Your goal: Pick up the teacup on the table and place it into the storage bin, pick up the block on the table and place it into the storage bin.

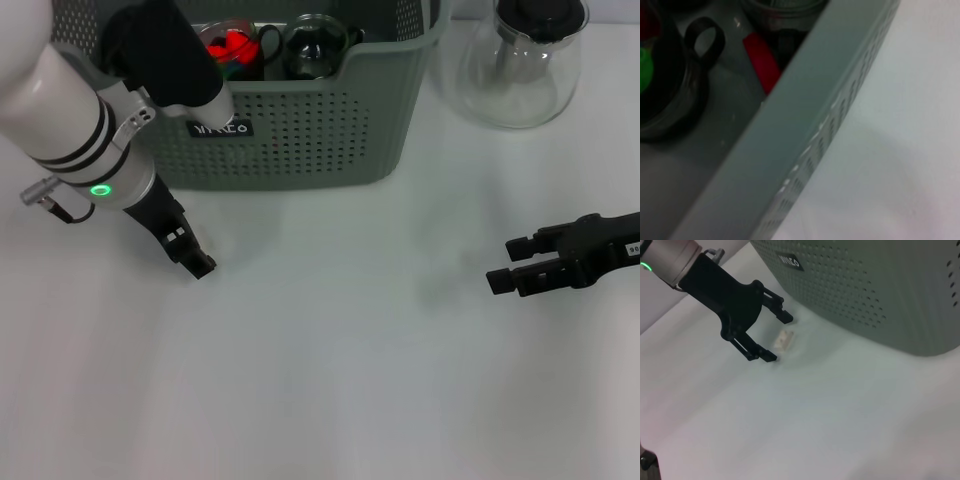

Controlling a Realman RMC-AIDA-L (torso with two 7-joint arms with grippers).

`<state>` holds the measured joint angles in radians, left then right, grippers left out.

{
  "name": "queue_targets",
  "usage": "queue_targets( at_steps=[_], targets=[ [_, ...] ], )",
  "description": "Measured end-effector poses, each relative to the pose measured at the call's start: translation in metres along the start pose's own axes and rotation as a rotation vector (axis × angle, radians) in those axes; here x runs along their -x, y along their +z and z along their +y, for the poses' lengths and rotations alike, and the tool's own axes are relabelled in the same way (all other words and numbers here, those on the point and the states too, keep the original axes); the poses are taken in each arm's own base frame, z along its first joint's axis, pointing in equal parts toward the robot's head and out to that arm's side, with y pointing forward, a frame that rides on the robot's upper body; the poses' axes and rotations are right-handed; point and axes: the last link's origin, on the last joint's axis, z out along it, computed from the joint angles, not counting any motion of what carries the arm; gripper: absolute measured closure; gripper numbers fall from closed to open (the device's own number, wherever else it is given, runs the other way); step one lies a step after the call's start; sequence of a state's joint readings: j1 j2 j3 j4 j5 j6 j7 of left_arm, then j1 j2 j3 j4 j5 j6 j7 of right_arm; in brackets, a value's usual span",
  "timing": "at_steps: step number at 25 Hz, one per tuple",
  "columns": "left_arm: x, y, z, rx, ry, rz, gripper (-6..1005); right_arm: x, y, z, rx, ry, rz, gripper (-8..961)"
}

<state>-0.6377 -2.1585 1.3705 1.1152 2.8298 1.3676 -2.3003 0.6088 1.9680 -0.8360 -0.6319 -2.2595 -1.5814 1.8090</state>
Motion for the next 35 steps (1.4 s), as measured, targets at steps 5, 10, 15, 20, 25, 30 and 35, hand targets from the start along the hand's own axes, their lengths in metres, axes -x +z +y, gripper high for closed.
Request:
queue_targets(
  at_steps=[5, 10, 15, 20, 25, 30, 35],
  targets=[
    [0.001, 0.001, -0.001, 0.003, -0.004, 0.0, 127, 0.001, 0.0, 0.0, 0.0, -0.002, 0.0, 128],
    [0.001, 0.005, 0.0, 0.021, 0.002, -0.023, 234, 0.003, 0.0, 0.0, -0.003, -0.004, -0.004, 128],
    [-0.001, 0.004, 0.0, 0.025, 0.007, -0.024, 427, 0.004, 0.0, -0.001, -0.004, -0.005, -0.004, 128],
    [-0.003, -0.001, 0.004, 0.042, 0.007, -0.025, 531, 0.004, -0.001, -0.002, -0.008, -0.005, -0.006, 128],
    [0.0, -0.03, 0.014, 0.147, -0.055, 0.064, 593, 0.003, -0.004, -0.003, -0.013, -0.004, -0.005, 128],
    [0.002, -0.104, 0.031, 0.517, -0.124, 0.499, 574, 0.001, -0.005, -0.004, -0.017, 0.0, -0.005, 128],
    [-0.008, -0.177, 0.014, 0.587, -0.101, 0.933, 555, 0.003, -0.005, -0.004, -0.02, -0.002, -0.003, 128]
  ],
)
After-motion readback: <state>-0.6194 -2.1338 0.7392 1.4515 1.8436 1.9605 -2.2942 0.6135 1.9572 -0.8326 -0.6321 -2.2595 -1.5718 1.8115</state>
